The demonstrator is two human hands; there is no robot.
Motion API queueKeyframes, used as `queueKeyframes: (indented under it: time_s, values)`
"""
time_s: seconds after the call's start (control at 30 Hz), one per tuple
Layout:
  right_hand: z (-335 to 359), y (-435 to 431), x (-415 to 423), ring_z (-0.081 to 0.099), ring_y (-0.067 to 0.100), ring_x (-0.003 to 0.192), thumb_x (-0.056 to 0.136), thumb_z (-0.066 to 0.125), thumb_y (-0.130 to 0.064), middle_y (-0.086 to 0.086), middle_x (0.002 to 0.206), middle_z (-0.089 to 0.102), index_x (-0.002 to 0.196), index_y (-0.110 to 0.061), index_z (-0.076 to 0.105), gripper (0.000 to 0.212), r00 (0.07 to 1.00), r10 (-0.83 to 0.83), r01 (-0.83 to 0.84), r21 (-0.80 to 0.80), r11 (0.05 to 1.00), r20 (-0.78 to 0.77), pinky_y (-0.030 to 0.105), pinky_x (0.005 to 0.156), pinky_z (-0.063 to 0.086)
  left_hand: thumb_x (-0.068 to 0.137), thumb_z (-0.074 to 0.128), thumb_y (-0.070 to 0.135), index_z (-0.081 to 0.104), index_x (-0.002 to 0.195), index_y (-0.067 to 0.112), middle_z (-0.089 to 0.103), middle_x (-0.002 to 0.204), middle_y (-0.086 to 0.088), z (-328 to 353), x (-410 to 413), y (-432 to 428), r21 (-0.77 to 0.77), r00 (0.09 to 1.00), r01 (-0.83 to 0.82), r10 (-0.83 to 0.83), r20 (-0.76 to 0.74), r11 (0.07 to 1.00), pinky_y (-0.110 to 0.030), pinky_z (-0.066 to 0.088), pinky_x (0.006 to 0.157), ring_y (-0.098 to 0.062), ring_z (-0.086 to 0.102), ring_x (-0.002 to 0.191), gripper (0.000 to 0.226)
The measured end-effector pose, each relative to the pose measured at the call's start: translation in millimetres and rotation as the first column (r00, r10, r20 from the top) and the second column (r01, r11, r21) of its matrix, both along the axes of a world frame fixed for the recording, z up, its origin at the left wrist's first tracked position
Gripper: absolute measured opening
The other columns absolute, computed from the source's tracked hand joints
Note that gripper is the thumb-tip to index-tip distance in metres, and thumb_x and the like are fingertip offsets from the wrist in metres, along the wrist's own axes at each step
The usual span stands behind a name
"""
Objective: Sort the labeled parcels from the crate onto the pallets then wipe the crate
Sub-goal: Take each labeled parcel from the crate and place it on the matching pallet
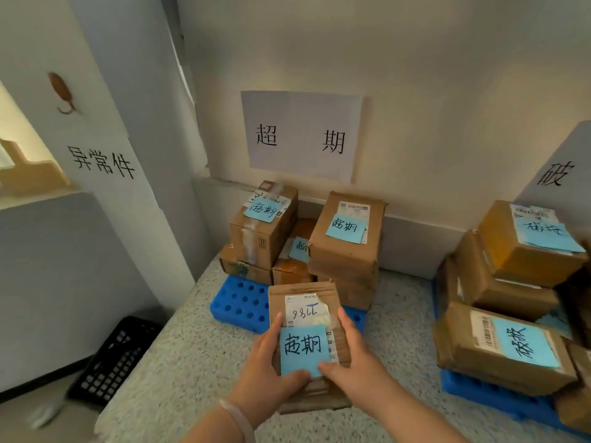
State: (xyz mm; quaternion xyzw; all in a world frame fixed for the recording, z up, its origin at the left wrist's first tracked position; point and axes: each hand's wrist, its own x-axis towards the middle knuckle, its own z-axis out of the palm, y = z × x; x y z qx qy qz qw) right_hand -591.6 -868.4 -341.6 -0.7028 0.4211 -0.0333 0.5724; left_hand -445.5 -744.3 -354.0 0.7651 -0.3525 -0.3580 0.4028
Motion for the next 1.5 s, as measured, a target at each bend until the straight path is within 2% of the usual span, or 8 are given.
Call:
queueKeyframes:
  time_s: [0.33, 0.6, 0.8, 1.0, 1.17, 1.3, 1.4, 1.5]
  values:
    - [-27.6, -4.2, 109.9, 0.05, 0.008, 0.116, 0.084, 0.07, -0.023, -0.01, 0.142, 0.039, 0.15, -0.051, 0.007, 0.095, 0.997, -0.054, 0.057, 0.043, 0.997, -0.06, 0.028, 0.089, 0.05, 0.074, 0.082, 0.032, 0.009, 0.152, 0.039, 0.033, 0.14, 0.006, -34.7, 101.4, -5.9, 0.068, 0.998, -0.047, 0.049, -0.032, 0.997, -0.033, 0.034, 0.112, -0.012, 0.037, 0.129, 0.107]
    - [-63.8, 22.0, 146.0, 0.04, 0.014, 0.134, 0.088, 0.07, -0.032, -0.005, 0.151, 0.032, 0.146, -0.032, 0.033, 0.069, 0.922, -0.385, 0.385, -0.026, 0.923, -0.023, 0.033, 0.1, 0.044, 0.081, 0.077, 0.029, 0.005, 0.154, 0.033, 0.016, 0.155, -0.005, -55.6, 141.1, 3.4, 0.132, 0.972, -0.228, 0.233, -0.025, 0.965, -0.035, 0.024, 0.113, -0.023, 0.022, 0.142, 0.102]
    - [-70.8, 49.2, 156.3, 0.041, 0.013, 0.131, 0.087, 0.071, -0.033, -0.005, 0.145, 0.03, 0.148, -0.033, 0.031, 0.073, 0.945, -0.317, 0.287, -0.258, 0.922, -0.082, 0.031, 0.108, 0.04, 0.084, 0.072, 0.036, 0.007, 0.154, 0.029, -0.007, 0.16, -0.006, -56.8, 131.8, -5.4, 0.161, 0.989, -0.132, 0.142, -0.05, 0.978, -0.036, 0.018, 0.116, -0.024, 0.005, 0.148, 0.096]
    - [-64.9, 29.1, 160.3, 0.005, 0.015, 0.149, 0.088, 0.068, -0.04, -0.011, 0.161, -0.016, 0.155, -0.035, 0.007, 0.092, 0.947, -0.185, 0.116, -0.258, 0.959, -0.262, 0.032, 0.116, 0.021, 0.087, 0.066, 0.041, 0.022, 0.15, 0.038, -0.017, 0.159, 0.0, -55.9, 147.5, 4.5, 0.155, 0.992, -0.054, 0.035, 0.121, 0.986, -0.037, 0.013, 0.118, -0.025, 0.001, 0.149, 0.076]
    - [-66.1, 18.3, 157.9, 0.003, 0.011, 0.149, 0.089, 0.067, -0.039, -0.019, 0.158, -0.022, 0.154, -0.039, 0.003, 0.092, 0.957, -0.108, 0.03, -0.28, 0.96, -0.269, 0.033, 0.117, 0.021, 0.089, 0.048, 0.058, 0.014, 0.151, 0.044, -0.007, 0.161, 0.006, -63.3, 190.7, 4.9, 0.213, 0.702, 0.221, -0.307, 0.643, 0.952, -0.041, 0.008, 0.117, -0.022, -0.005, 0.148, 0.072]
    - [-64.4, 10.3, 158.6, 0.004, 0.007, 0.148, 0.091, 0.064, -0.04, -0.025, 0.153, -0.03, 0.153, -0.043, -0.004, 0.092, 0.962, -0.053, -0.038, -0.325, 0.945, -0.269, 0.031, 0.114, 0.028, 0.086, 0.029, 0.071, 0.03, 0.148, 0.041, 0.027, 0.158, 0.0, -74.2, 209.6, -4.4, 0.466, 0.431, 0.332, -0.571, 0.698, 0.82, -0.047, 0.014, 0.114, -0.032, 0.032, 0.142, 0.069]
    - [-63.7, 18.3, 159.8, -0.001, 0.009, 0.148, 0.096, 0.052, -0.046, -0.022, 0.153, -0.033, 0.152, -0.045, -0.005, 0.08, 0.948, 0.001, -0.171, -0.504, 0.846, -0.319, 0.035, 0.118, 0.025, 0.089, 0.024, 0.07, 0.041, 0.144, 0.038, 0.043, 0.15, -0.003, -78.9, 207.6, -3.4, 0.486, 0.425, 0.279, -0.56, 0.711, 0.828, -0.044, 0.021, 0.107, -0.032, 0.043, 0.135, 0.066]
    - [-68.2, 30.3, 162.8, -0.028, 0.007, 0.143, 0.097, 0.036, -0.056, -0.018, 0.151, -0.039, 0.149, -0.047, -0.014, 0.072, 0.9, 0.134, -0.37, -0.566, 0.736, -0.414, 0.036, 0.12, -0.004, 0.092, 0.014, 0.068, 0.043, 0.143, 0.037, 0.045, 0.148, -0.005, -77.3, 203.7, -3.4, 0.488, 0.496, 0.235, -0.536, 0.683, 0.841, -0.045, 0.024, 0.104, -0.033, 0.043, 0.134, 0.066]
